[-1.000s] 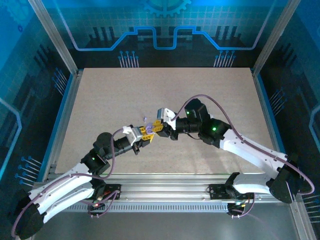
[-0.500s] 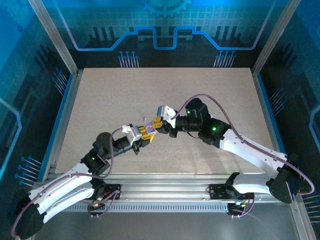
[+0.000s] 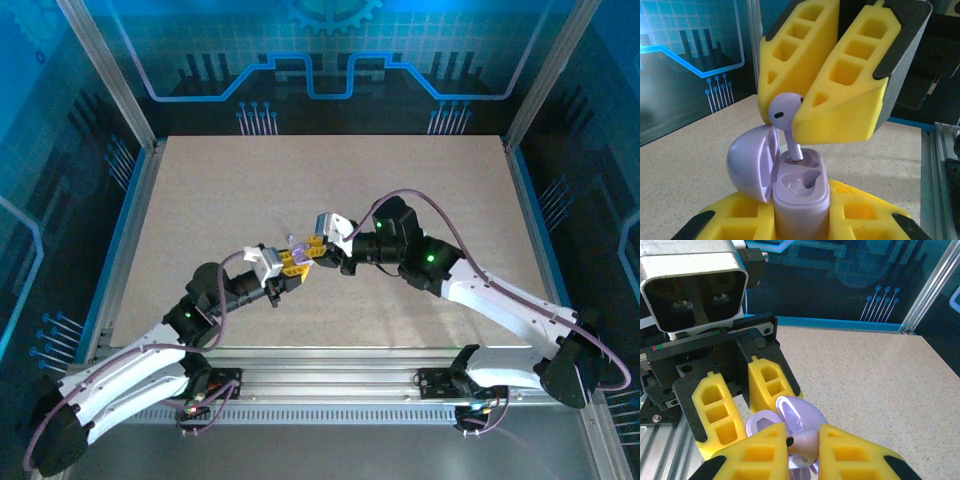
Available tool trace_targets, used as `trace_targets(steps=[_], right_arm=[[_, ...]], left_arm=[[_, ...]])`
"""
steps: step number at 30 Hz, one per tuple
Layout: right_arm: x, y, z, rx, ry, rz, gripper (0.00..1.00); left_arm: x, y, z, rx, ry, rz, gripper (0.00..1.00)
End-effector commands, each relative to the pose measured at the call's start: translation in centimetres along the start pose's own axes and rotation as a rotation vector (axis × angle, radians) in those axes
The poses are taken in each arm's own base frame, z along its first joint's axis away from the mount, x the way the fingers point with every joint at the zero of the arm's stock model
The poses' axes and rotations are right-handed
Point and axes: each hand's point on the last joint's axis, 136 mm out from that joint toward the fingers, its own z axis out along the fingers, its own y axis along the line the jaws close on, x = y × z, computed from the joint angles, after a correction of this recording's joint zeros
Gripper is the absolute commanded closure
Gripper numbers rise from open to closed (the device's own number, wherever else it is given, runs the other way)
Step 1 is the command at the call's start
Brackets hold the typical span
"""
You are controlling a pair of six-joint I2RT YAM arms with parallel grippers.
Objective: Insert wireless bluetooth earbuds into charging case
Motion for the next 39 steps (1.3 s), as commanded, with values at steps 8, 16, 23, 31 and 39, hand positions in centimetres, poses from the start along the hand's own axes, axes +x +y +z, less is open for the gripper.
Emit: trace_targets(steps=[8, 16, 23, 31, 39], right_arm=[[0.6, 0.8, -0.4, -0.036, 0.017, -0.01, 0.84], [0.7, 1.1, -0.6, -0.047, 0.029, -0.019, 0.83], [0.2, 1.3, -0.8, -0.063, 0.013, -0.012, 0.78], [-0.8, 1.0, -1.2, -0.042, -0.012, -0.016, 0.71], [-1.6, 0.8, -2.2, -0.008, -0.04, -0.008, 0.58]], left_arm=[[-4.5, 0.0, 0.2, 0.005, -0.126, -0.007, 0.81], [-4.9, 0.0, 0.2, 0.005, -0.14, -0.018, 0.81], [-4.8, 0.0, 0.4, 0.008, -0.134, -0.022, 0.81], [-4.6, 0.0, 0.4, 0.011, -0.124, -0.021, 0.81], [-4.1, 0.1, 0.5, 0.0, -0.106, -0.01, 0.81]])
